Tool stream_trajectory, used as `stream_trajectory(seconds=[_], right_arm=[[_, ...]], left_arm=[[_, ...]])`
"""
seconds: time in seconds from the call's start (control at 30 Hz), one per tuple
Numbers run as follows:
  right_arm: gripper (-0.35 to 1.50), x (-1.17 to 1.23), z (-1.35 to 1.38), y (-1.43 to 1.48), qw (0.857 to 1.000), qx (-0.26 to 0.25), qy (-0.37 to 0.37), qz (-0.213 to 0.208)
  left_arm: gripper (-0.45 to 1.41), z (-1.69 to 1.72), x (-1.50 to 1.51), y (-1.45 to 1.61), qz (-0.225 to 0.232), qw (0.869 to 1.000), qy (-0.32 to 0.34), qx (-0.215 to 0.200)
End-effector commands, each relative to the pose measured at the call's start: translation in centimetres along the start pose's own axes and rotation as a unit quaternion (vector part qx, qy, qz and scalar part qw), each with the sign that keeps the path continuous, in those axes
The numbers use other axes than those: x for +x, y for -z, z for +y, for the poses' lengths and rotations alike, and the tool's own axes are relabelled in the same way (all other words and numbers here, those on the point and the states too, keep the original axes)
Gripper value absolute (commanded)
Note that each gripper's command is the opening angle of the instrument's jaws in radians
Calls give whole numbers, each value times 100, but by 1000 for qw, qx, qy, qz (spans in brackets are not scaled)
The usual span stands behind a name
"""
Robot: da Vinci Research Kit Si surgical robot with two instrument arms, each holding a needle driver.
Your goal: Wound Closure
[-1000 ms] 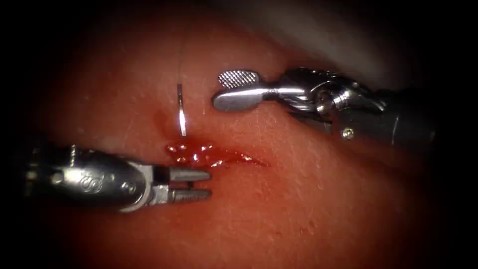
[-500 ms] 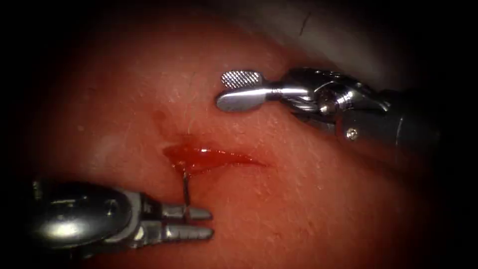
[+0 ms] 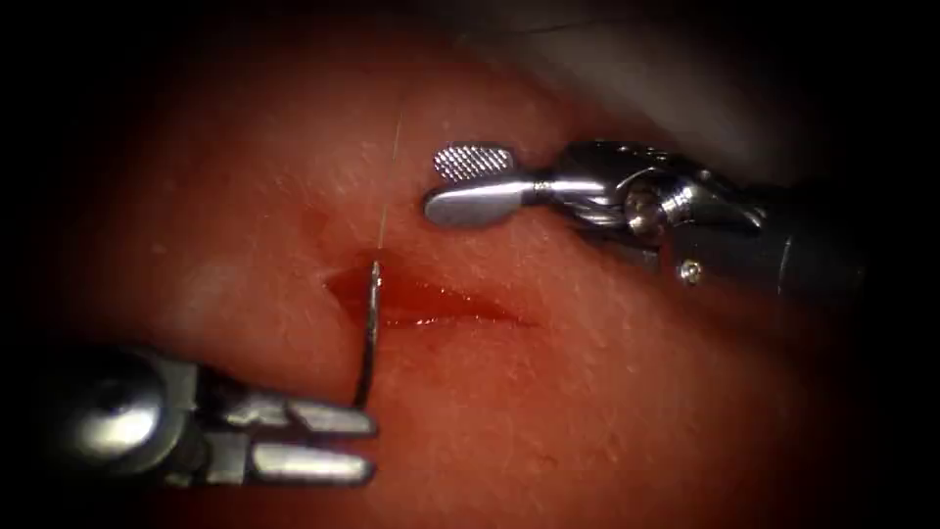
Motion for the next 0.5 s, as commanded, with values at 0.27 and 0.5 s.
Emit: stream_trajectory(seconds=[0.27, 0.5], right_arm=[[116, 8, -19, 11, 999, -18, -32, -31], [108, 17, -56, 30, 996, 5, -61, -61]], left_arm=[[-35, -30, 15, 7, -70, 976, -176, 110], [-35, -41, 22, 12, -91, 959, -209, 167]])
